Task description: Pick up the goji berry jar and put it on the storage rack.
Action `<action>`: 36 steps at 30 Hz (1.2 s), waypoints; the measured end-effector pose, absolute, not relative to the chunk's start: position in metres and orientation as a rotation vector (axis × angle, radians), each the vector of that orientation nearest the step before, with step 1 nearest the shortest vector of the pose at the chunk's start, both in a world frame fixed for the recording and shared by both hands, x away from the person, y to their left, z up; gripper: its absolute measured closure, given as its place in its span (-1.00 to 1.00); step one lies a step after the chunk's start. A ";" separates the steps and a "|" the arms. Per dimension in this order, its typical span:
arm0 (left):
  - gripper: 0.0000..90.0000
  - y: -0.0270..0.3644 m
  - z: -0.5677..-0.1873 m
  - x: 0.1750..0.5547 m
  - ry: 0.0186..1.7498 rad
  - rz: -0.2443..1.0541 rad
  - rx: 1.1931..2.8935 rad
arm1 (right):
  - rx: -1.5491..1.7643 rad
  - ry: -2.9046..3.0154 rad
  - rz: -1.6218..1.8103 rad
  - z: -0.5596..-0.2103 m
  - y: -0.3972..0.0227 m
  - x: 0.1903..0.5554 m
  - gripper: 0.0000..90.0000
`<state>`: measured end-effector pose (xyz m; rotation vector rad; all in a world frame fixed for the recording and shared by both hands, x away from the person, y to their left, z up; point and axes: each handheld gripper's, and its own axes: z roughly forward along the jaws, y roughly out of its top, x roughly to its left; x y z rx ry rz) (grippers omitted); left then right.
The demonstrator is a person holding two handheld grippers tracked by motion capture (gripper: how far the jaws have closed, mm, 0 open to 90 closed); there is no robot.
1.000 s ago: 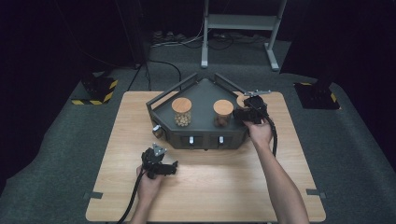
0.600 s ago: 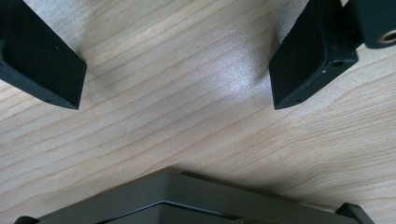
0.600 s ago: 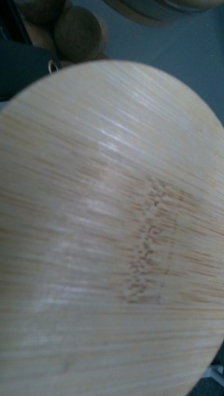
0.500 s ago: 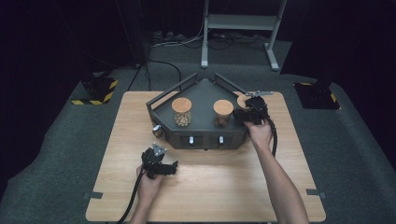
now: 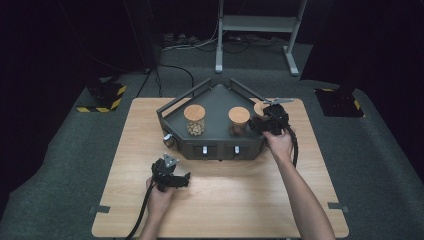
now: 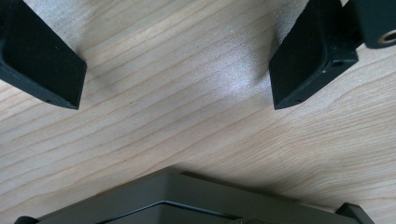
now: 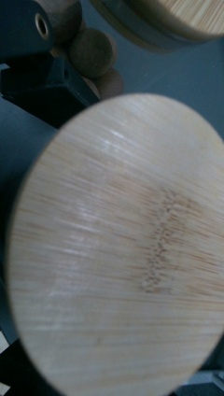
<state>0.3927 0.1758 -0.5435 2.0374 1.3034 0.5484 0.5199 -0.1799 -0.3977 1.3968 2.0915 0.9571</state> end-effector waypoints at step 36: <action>-0.91 0.176 -0.544 0.393 1.302 0.548 2.038 | 1.335 2.087 1.011 -0.389 -0.190 0.491 -0.75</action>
